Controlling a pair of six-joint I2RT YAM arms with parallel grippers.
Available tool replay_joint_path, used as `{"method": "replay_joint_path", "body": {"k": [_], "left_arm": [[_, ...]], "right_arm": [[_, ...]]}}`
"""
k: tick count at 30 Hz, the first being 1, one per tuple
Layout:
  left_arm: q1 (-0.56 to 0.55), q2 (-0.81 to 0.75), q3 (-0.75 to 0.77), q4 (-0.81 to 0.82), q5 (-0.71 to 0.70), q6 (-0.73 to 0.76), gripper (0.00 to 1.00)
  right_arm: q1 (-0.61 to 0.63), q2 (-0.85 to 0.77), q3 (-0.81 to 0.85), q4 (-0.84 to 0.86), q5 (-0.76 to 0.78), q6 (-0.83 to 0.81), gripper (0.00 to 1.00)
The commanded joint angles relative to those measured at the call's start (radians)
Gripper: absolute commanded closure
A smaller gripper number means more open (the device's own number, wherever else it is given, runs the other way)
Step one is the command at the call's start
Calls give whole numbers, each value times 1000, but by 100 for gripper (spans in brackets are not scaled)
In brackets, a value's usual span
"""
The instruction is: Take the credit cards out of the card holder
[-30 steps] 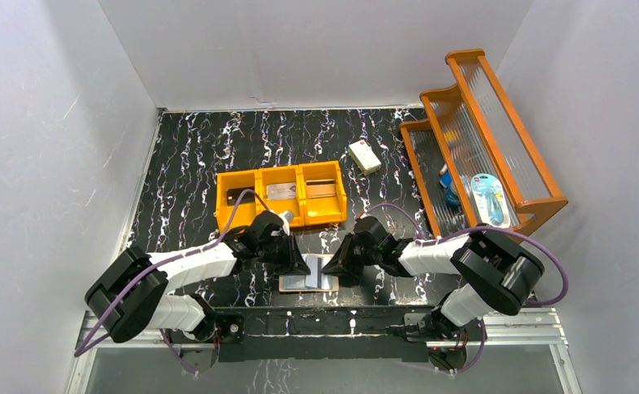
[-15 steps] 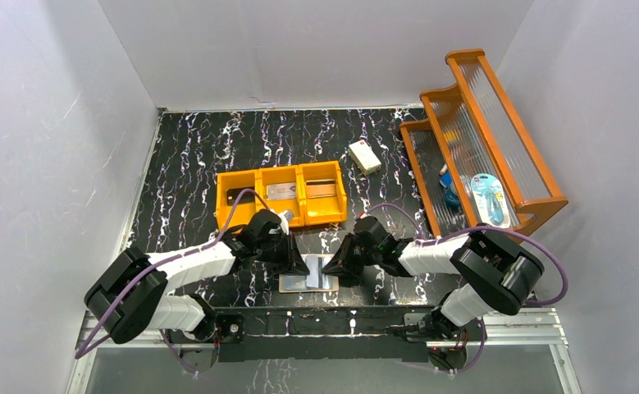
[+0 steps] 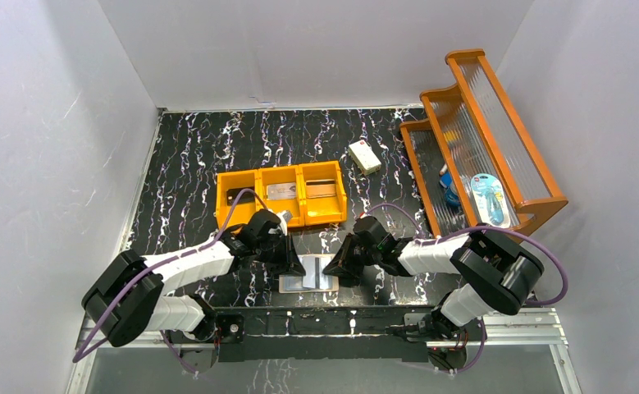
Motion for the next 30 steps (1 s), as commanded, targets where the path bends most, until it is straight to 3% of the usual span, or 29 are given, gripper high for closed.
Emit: {"method": "replay_joint_path", "body": {"k": [1, 10, 18, 22, 30], "left_arm": [[2, -26, 48, -74, 2, 36, 100], [2, -36, 70, -144, -45, 53, 100], [2, -21, 79, -131, -27, 48, 100], [2, -18, 78, -124, -21, 44, 100], [2, -15, 79, -112, -16, 30, 100]], "right_arm": [[-1, 37, -28, -217, 123, -55, 86], [-2, 4, -6, -225, 123, -82, 84], [-2, -137, 113, -297, 129, -189, 70], [-3, -188, 143, -254, 100, -204, 66], [2, -43, 157, -118, -53, -195, 65]]}}
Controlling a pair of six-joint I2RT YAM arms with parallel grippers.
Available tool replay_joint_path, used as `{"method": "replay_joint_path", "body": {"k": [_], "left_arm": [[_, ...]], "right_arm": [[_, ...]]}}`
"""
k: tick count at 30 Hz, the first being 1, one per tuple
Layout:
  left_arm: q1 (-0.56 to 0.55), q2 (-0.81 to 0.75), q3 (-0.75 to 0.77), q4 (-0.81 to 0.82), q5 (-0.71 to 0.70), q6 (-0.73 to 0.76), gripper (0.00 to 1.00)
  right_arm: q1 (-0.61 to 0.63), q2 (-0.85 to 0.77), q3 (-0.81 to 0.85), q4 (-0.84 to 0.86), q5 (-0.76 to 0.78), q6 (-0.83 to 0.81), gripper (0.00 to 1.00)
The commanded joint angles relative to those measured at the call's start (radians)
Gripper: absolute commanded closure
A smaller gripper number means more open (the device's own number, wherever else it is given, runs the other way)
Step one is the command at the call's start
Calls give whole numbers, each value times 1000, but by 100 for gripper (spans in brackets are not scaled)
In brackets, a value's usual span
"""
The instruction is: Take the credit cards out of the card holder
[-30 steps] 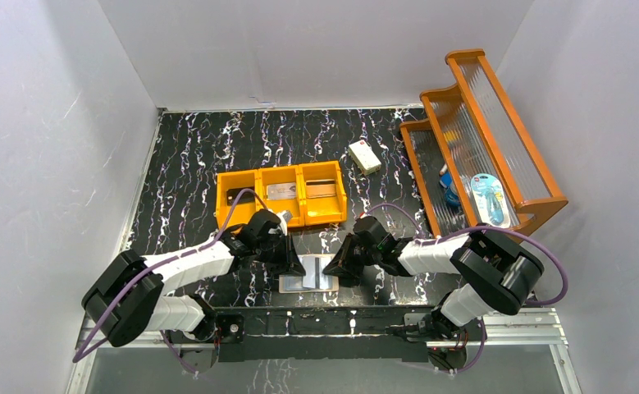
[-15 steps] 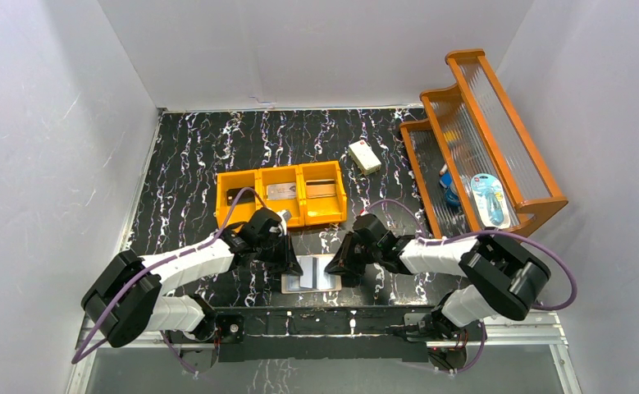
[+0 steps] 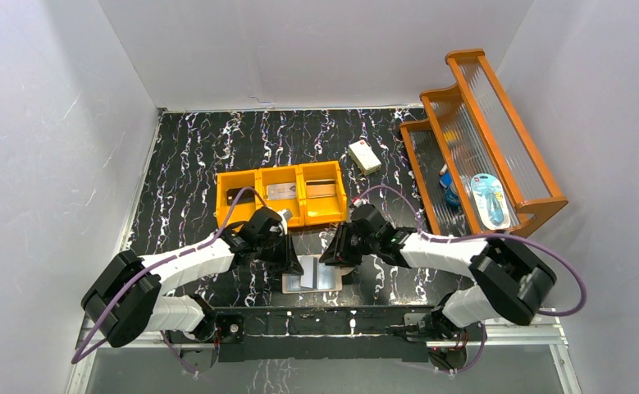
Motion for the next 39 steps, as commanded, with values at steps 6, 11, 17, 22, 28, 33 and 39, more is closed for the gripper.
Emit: {"method": "replay_joint_path", "body": {"k": [6, 11, 17, 22, 28, 33, 39], "left_arm": [[2, 0, 19, 37, 58, -19, 88], [2, 32, 9, 109, 119, -44, 77], [2, 61, 17, 112, 118, -44, 77], [2, 78, 44, 29, 75, -13, 97], [2, 17, 81, -112, -47, 18, 100], [2, -49, 107, -165, -98, 28, 100], [2, -109, 147, -217, -135, 32, 100]], "right_arm": [[3, 219, 7, 59, -100, -2, 68], [3, 231, -53, 95, -77, 46, 72], [4, 207, -85, 93, -50, 59, 73], [4, 196, -91, 90, -37, 62, 73], [-4, 179, -56, 9, 1, 16, 72], [-5, 148, 19, -65, 8, -51, 72], [-5, 64, 92, -105, 19, -85, 69]]}}
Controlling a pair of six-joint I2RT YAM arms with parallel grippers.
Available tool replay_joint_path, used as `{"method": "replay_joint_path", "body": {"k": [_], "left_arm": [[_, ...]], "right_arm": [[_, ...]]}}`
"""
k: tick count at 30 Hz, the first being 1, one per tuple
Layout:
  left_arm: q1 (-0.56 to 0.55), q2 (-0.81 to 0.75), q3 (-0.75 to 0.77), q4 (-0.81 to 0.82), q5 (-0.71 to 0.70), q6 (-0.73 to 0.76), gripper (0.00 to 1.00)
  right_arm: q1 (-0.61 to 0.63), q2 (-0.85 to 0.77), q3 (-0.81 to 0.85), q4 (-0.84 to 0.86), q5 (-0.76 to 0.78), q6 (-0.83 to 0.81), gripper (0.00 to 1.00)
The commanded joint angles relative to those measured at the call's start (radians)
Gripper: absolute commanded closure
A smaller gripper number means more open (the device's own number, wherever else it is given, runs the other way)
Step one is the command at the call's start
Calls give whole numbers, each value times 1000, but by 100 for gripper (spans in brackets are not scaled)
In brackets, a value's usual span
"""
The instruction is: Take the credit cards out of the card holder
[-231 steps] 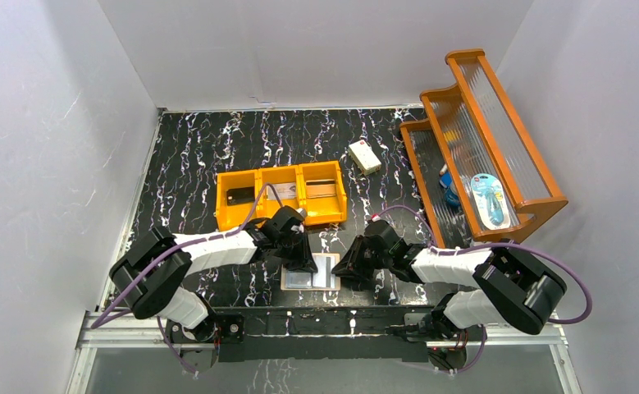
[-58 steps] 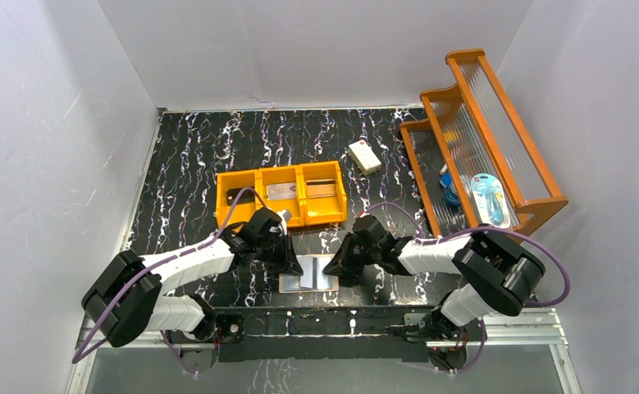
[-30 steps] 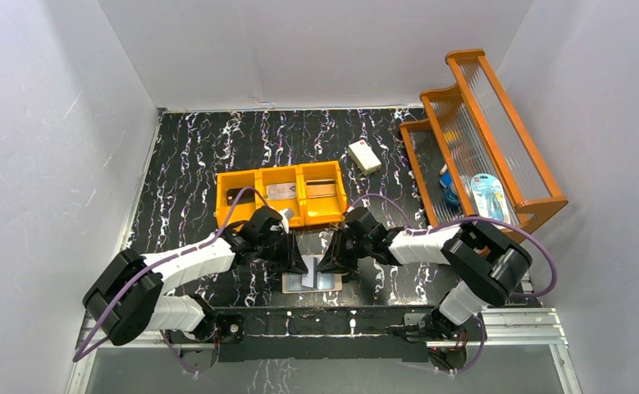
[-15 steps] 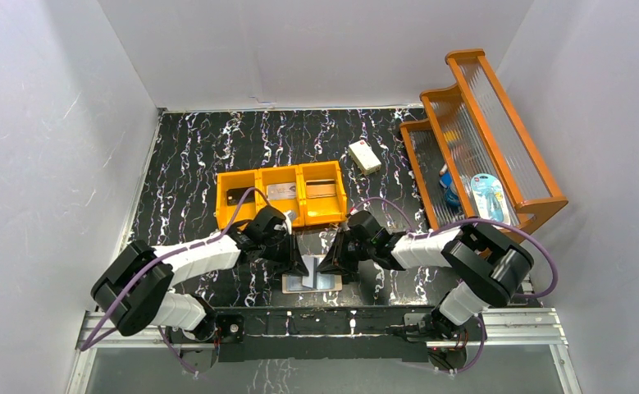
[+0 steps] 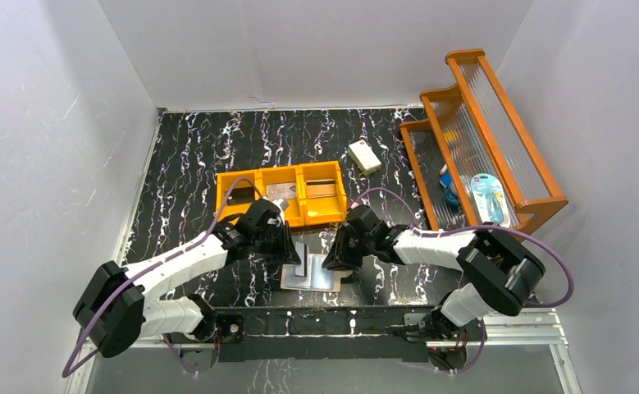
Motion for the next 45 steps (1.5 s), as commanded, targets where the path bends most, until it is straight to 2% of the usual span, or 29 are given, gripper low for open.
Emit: {"method": "replay_joint_path", "body": {"k": [1, 6, 11, 15, 17, 20, 23, 28, 33, 36, 43, 45], "left_arm": [[3, -56, 55, -83, -58, 20, 100], [3, -102, 80, -167, -154, 18, 100], [3, -167, 91, -244, -251, -7, 100], [3, -209, 80, -266, -281, -20, 100], [3, -224, 69, -267, -280, -23, 100], [3, -231, 63, -268, -268, -17, 100], [3, -239, 59, -269, -262, -15, 100], [3, -244, 63, -260, -254, -2, 100], [3, -251, 89, -230, -228, 25, 100], [14, -275, 92, -212, -208, 39, 100], [109, -345, 74, -143, -19, 92, 100], [145, -359, 63, -111, 68, 99, 100]], "right_arm": [[-5, -69, 74, -76, 40, -55, 69], [7, -59, 93, 31, -20, -14, 69], [28, 21, 114, 81, -62, -15, 69], [34, 109, 111, 169, -164, -20, 68], [39, 135, 116, 137, -143, -28, 68], [40, 135, 121, -6, -32, -44, 68], [40, 107, 124, -94, 43, -57, 68], [40, 3, 127, -72, 35, -95, 63], [40, -105, 116, -33, 48, -97, 46], [38, -172, 81, 12, 76, -81, 40], [33, -332, -73, 261, 97, -67, 34], [25, -370, -88, 276, 92, -56, 32]]}}
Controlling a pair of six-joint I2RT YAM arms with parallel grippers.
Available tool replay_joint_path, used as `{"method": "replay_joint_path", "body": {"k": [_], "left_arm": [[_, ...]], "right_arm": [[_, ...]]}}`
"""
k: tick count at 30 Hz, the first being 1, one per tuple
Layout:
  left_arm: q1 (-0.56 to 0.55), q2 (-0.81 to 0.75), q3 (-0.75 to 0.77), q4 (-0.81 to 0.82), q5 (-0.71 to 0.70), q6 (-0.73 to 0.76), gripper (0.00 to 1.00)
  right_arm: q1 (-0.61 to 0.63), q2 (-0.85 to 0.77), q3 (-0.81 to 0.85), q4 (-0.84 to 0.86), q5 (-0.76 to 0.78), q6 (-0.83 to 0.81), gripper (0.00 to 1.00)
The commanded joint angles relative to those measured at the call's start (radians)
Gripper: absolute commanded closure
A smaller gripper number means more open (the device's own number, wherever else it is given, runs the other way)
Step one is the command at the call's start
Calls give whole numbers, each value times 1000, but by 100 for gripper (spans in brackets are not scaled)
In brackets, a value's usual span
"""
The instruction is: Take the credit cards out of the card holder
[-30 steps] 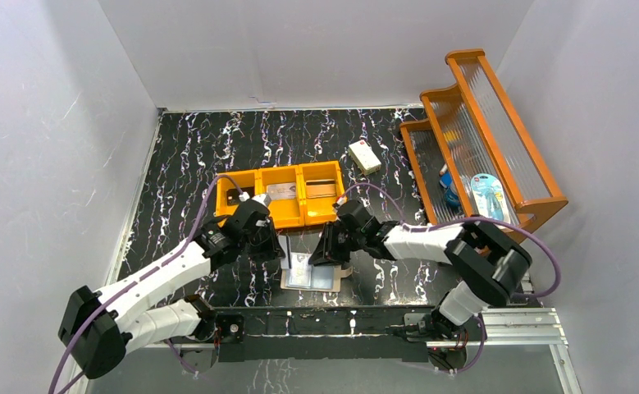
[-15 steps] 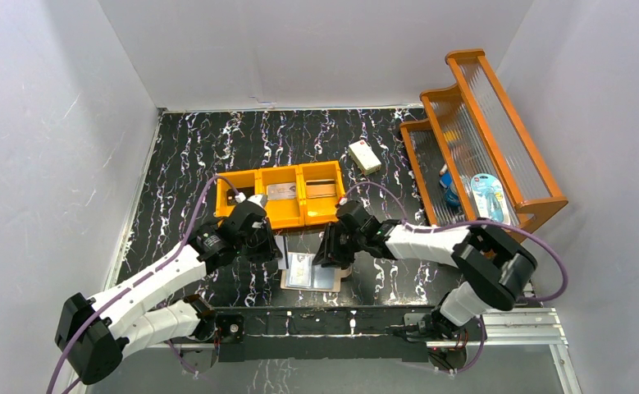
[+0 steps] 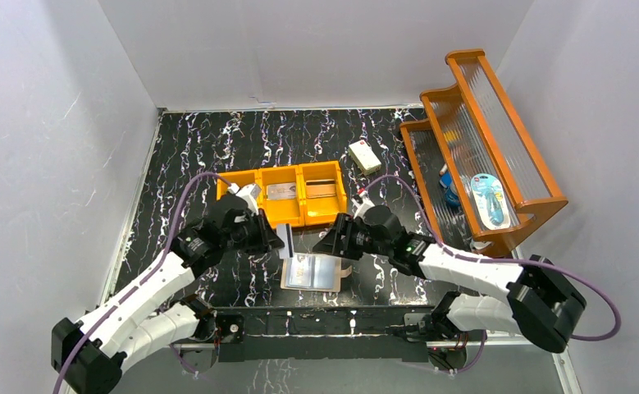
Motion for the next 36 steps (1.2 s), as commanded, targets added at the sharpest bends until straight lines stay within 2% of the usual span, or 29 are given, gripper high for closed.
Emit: {"method": "replay_joint_path", "body": {"k": [1, 4, 8, 11, 17, 24, 31, 36], "left_arm": [[78, -38, 2, 88, 230, 43, 100], [143, -41, -25, 175, 411, 33, 100], [197, -36, -63, 326, 618, -27, 100], [200, -32, -72, 405, 687, -67, 100], [200, -21, -102, 550, 768, -146, 100], [200, -8, -103, 554, 773, -149, 100], [200, 4, -114, 559, 784, -152, 100], [201, 2, -128, 561, 780, -159, 100]], "right_arm": [[-19, -89, -35, 142, 12, 25, 30], [-57, -110, -30, 138, -66, 26, 29], [-89, -110, -31, 213, -178, 34, 31], [-96, -101, -20, 281, -242, 50, 32], [-100, -56, 10, 407, -320, 90, 36], [-110, -31, 11, 517, -372, 135, 48], [-138, -34, -30, 597, -390, 188, 64], [-148, -7, -49, 696, -419, 231, 82]]}}
